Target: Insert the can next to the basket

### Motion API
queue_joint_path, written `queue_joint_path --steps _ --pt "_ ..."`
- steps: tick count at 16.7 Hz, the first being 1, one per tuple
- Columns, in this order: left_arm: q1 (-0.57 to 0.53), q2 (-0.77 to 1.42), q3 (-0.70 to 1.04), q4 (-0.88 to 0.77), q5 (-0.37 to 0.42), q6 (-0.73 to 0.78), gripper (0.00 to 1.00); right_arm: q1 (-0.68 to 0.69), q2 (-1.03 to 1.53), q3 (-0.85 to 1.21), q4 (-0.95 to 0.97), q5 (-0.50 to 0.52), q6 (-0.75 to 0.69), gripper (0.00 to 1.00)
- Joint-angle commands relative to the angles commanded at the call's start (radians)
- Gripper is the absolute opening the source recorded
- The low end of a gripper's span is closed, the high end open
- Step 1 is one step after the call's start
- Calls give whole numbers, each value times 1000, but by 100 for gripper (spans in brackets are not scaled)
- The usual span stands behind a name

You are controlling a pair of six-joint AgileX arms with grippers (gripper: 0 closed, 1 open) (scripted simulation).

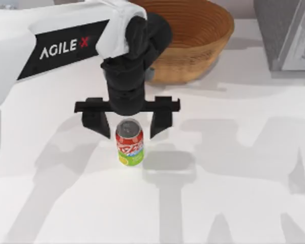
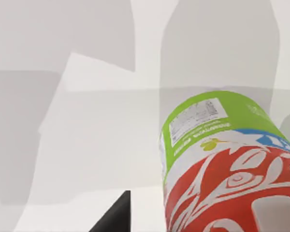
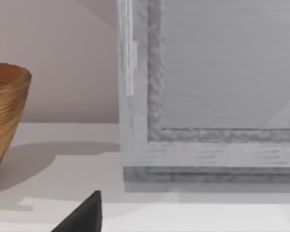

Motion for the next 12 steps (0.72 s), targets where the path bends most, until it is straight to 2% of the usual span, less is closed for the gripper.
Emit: queue_joint_path --steps 9,12 --pt "2 -1 3 -4 0 0 100 0 0 0 0 0 0 100" --pt "0 -8 52 -61 0 0 100 0 0 0 0 0 0 100"
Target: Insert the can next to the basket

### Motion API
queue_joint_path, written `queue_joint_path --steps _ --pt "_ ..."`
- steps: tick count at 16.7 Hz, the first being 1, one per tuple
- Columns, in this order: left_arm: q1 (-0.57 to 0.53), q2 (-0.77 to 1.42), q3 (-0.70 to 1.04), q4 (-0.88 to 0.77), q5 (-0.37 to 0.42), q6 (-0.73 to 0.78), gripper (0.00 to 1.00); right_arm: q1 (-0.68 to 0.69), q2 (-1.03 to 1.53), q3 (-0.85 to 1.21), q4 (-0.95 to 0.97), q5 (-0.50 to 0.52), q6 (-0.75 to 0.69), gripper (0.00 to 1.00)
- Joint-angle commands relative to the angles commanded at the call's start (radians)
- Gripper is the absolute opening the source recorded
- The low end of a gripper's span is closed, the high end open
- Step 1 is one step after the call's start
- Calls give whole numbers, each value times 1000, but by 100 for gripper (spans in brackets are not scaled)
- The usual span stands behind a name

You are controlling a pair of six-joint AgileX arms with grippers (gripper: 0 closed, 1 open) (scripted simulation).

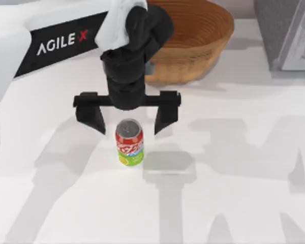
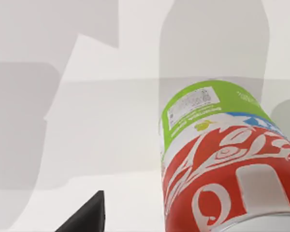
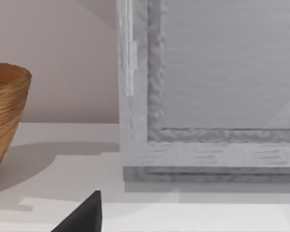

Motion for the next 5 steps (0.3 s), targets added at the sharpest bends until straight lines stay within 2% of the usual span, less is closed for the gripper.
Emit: queue_joint_path --steps 5 --pt "1 -15 74 -87 0 -1 100 0 0 0 0 0 0 100"
